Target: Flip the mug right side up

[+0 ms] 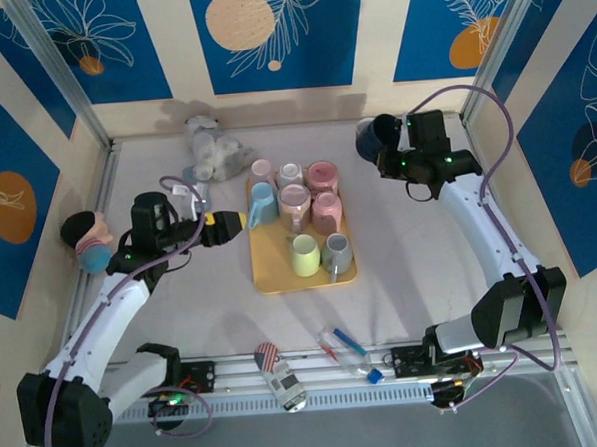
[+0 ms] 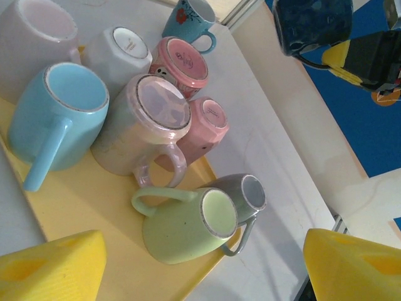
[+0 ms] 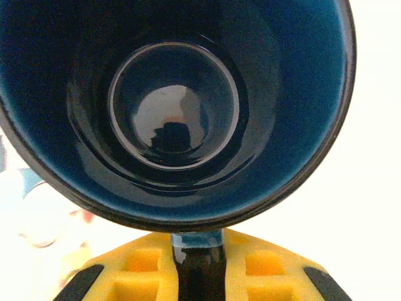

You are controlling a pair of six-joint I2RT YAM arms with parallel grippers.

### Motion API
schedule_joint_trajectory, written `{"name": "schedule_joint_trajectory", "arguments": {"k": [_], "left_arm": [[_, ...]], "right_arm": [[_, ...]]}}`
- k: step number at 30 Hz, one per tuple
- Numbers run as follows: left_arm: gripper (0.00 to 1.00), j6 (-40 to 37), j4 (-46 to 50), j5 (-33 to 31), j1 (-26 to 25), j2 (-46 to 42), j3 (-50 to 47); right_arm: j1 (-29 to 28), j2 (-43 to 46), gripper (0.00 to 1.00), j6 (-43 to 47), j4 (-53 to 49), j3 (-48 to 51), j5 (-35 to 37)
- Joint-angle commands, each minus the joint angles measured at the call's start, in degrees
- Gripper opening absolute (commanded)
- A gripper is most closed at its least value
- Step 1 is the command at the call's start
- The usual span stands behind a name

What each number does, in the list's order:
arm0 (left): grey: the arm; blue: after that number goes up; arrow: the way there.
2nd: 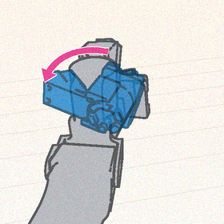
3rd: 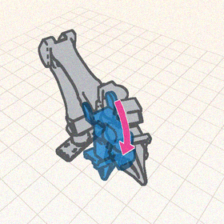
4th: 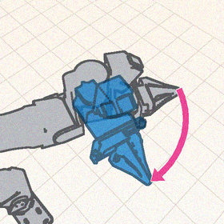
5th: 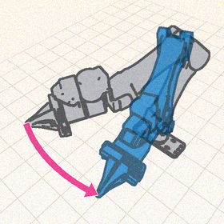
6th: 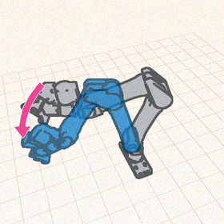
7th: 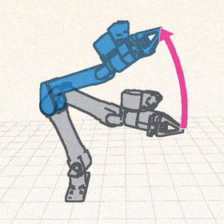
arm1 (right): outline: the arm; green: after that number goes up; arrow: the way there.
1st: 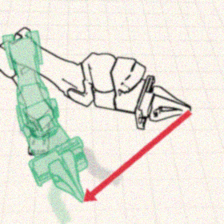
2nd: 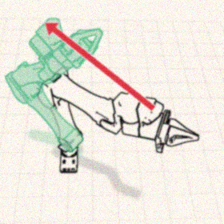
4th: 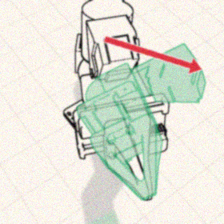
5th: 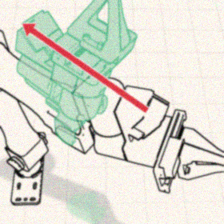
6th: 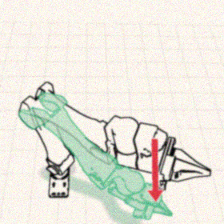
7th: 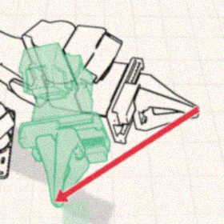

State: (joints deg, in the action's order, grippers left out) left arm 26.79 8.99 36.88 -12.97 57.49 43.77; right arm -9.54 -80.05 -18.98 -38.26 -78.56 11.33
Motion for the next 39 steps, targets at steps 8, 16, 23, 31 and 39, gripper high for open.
{"name": "schedule_joint_trajectory", "arguments": {"k": [8,16,23,31,39], "left_arm": [[0.82,-2.55,-4.92,2.88,-1.26,6.95,1.22],[0.82,-3.01,-6.8,3.07,-2.4,11.54,2.85],[0.82,-5.32,-5.9,3.4,-3.15,13.67,4.01],[0.82,-7.71,-3.06,1.88,-3.56,14.26,5.01],[0.82,-8.67,-2.01,1.09,-3.57,14.83,5.43]], "right_arm": [[7.23,0.97,0.0,14.1,11.9,7.23,1.9],[11.43,-4.56,0.0,13.62,14.58,7.3,5.83],[12.19,-9.9,0.0,17.53,21.09,7.99,7.03],[13.32,-18.24,0.0,18.92,24.95,4.1,5.02],[12.75,-29.41,0.0,18.56,22.41,-6.61,6.75]]}}
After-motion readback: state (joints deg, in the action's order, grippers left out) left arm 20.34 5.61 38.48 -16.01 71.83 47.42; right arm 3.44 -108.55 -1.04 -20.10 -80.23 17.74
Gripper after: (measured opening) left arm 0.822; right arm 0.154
